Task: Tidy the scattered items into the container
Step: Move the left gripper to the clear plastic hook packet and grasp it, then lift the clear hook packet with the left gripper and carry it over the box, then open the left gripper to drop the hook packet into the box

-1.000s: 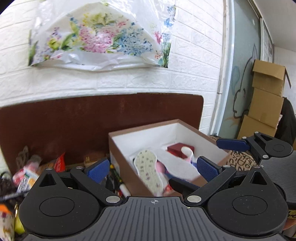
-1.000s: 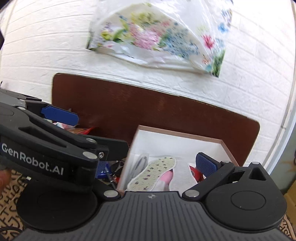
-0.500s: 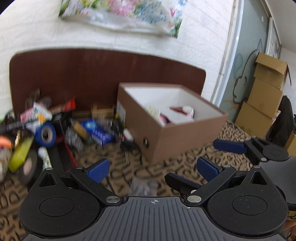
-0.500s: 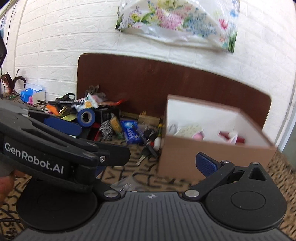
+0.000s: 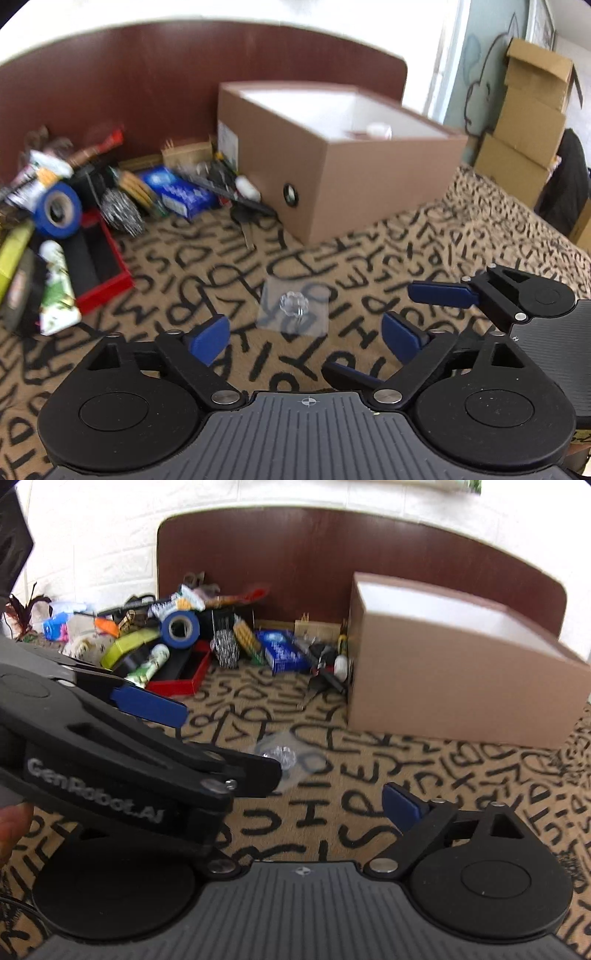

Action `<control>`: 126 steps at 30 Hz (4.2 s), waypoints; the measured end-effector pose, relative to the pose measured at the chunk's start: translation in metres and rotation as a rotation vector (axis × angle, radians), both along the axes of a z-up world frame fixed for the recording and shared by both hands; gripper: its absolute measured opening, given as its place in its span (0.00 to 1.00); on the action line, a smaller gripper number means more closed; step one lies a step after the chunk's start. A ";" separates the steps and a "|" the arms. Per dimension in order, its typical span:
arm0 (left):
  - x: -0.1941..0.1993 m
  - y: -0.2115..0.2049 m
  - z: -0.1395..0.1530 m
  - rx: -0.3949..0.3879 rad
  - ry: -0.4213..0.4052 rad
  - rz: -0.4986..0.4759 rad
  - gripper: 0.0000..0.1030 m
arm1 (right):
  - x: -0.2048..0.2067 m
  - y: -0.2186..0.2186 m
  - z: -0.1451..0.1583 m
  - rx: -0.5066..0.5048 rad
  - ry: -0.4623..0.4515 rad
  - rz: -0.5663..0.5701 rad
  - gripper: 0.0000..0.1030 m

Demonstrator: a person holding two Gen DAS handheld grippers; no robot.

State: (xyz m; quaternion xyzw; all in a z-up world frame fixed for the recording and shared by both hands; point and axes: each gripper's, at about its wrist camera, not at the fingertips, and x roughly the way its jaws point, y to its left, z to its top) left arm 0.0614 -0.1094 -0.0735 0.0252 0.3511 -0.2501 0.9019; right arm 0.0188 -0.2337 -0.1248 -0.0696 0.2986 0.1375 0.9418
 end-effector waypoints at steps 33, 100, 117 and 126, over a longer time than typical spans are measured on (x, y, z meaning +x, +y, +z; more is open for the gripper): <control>0.053 -0.009 -0.020 0.059 0.078 -0.054 0.43 | 0.041 0.016 -0.008 -0.047 -0.002 0.143 0.53; 0.171 -0.095 0.076 -0.001 -0.164 -0.060 0.91 | 0.139 -0.074 0.072 -0.123 -0.254 -0.003 0.79; 0.153 -0.070 0.075 -0.032 -0.175 0.082 1.00 | 0.138 -0.086 0.077 -0.009 -0.158 -0.175 1.00; 0.129 -0.059 0.077 -0.010 -0.179 0.098 1.00 | 0.121 -0.079 0.086 0.004 -0.165 -0.177 1.00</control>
